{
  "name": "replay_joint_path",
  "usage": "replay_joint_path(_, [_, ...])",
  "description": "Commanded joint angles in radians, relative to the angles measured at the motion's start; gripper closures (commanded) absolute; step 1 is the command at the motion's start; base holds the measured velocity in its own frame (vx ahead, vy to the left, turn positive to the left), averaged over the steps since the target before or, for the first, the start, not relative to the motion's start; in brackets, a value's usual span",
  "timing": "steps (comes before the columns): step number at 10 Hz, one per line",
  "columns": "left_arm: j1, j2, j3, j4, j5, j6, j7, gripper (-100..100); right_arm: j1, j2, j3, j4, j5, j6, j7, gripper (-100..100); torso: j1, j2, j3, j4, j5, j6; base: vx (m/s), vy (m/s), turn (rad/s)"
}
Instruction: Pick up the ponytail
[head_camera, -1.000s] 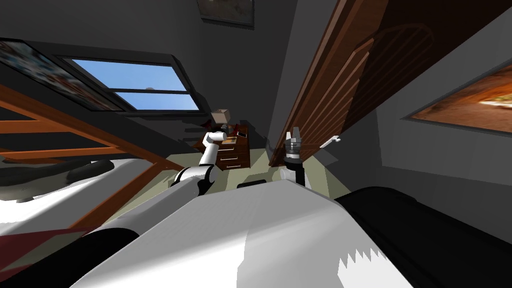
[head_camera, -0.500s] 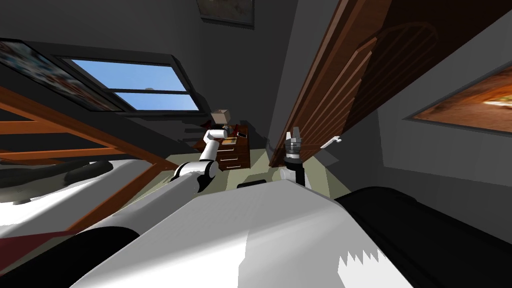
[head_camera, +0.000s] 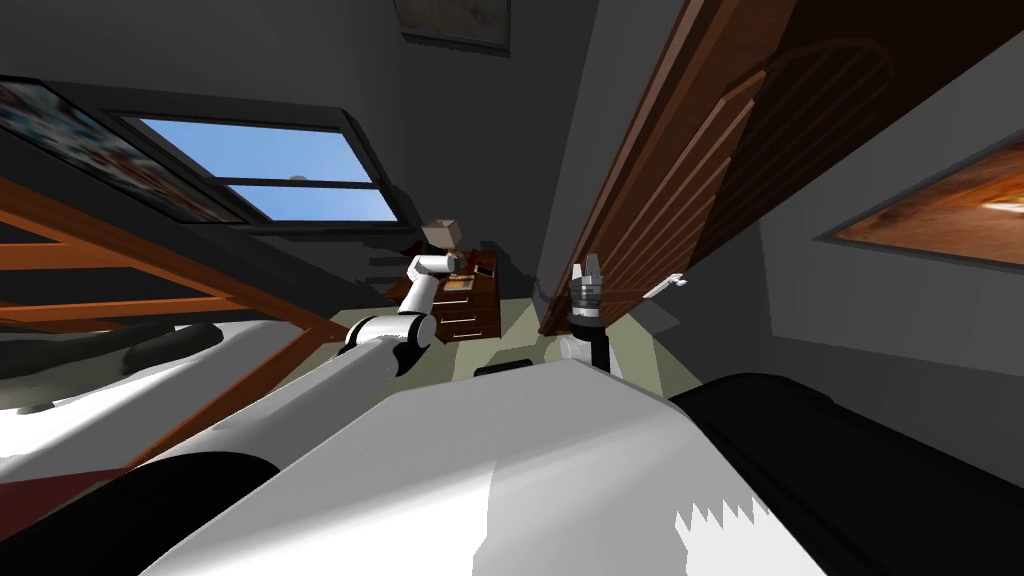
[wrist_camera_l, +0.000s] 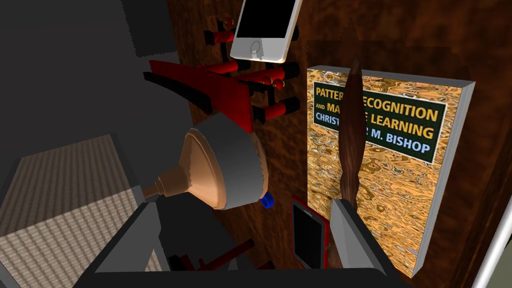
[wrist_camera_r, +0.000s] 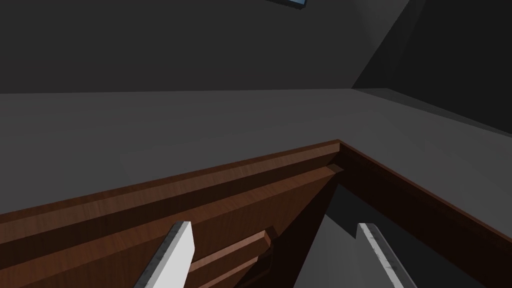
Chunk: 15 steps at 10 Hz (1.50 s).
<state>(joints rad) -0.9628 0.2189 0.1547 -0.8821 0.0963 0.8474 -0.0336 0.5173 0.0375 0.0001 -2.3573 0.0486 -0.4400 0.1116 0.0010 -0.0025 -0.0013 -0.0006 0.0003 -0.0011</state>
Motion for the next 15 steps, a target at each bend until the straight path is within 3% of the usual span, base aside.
replay_joint_path(1, [-0.020, 0.003, 0.002, 0.033, -0.001, 0.040, 0.002, -100, 0.000, 0.000, 0.000, 0.000, 0.000, 0.000, 0.000, 0, 0.000, 0.000, 0.000, 0.000, 0.000, 0.000, 0.039, 0.003, 0.006])
replay_joint_path(4, [-0.086, 0.013, 0.011, 0.136, -0.005, 0.120, 0.007, -100, 0.000, 0.000, 0.000, 0.000, 0.000, 0.000, 0.000, 0, 0.000, -0.001, -0.001, 0.000, 0.000, 0.000, 0.055, 0.009, 0.011])
replay_joint_path(6, [-0.086, 0.013, 0.011, 0.136, -0.005, 0.152, 0.007, -100, 0.000, 0.000, 0.000, 0.000, 0.000, 0.000, 0.000, 0, 0.000, -0.001, -0.001, -0.001, 0.000, 0.000, 0.043, 0.005, 0.003])
replay_joint_path(7, [-0.114, 0.018, 0.015, 0.184, -0.007, 0.190, 0.011, -100, 0.000, 0.000, 0.000, 0.000, 0.000, 0.000, 0.000, 0, 0.000, 0.000, 0.000, 0.000, 0.000, 0.000, 0.044, 0.010, 0.014])
replay_joint_path(8, [-0.114, 0.018, 0.015, 0.184, -0.007, 0.204, 0.011, -100, 0.000, 0.000, 0.000, 0.000, 0.000, 0.000, 0.000, 0, 0.001, -0.001, 0.000, 0.000, 0.000, 0.000, 0.048, 0.008, 0.008])
replay_joint_path(9, [-0.139, 0.022, 0.018, 0.229, -0.010, 0.242, 0.014, -100, 0.000, 0.000, 0.000, 0.000, 0.000, 0.000, 0.000, 0, 0.000, -0.001, -0.001, 0.000, 0.000, 0.000, 0.064, 0.007, 0.018])
replay_joint_path(10, [-0.139, 0.022, 0.018, 0.229, -0.010, 0.253, 0.014, -100, 0.000, 0.000, 0.000, 0.000, 0.000, 0.000, 0.000, 0, 0.000, -0.002, -0.001, 0.000, 0.000, 0.000, 0.062, 0.013, 0.007])
replay_joint_path(11, [-0.161, 0.026, 0.021, 0.270, -0.013, 0.280, 0.017, -100, 0.000, 0.000, 0.000, 0.000, 0.000, 0.000, 0.000, 0, 0.001, -0.002, -0.001, -0.001, 0.000, 0.000, 0.083, 0.022, 0.013])
replay_joint_path(12, [-0.161, 0.026, 0.021, 0.270, -0.013, 0.299, 0.017, -100, 0.000, 0.000, 0.000, 0.000, 0.000, 0.000, 0.000, 0, 0.001, -0.003, -0.002, -0.001, 0.000, 0.000, 0.064, 0.016, 0.008])
replay_joint_path(15, [-0.194, 0.033, 0.026, 0.342, -0.019, 0.376, 0.022, -100, 0.000, 0.000, 0.000, 0.000, 0.000, 0.000, 0.000, 0, 0.001, -0.001, -0.001, -0.001, 0.000, 0.000, 0.063, 0.009, 0.011])
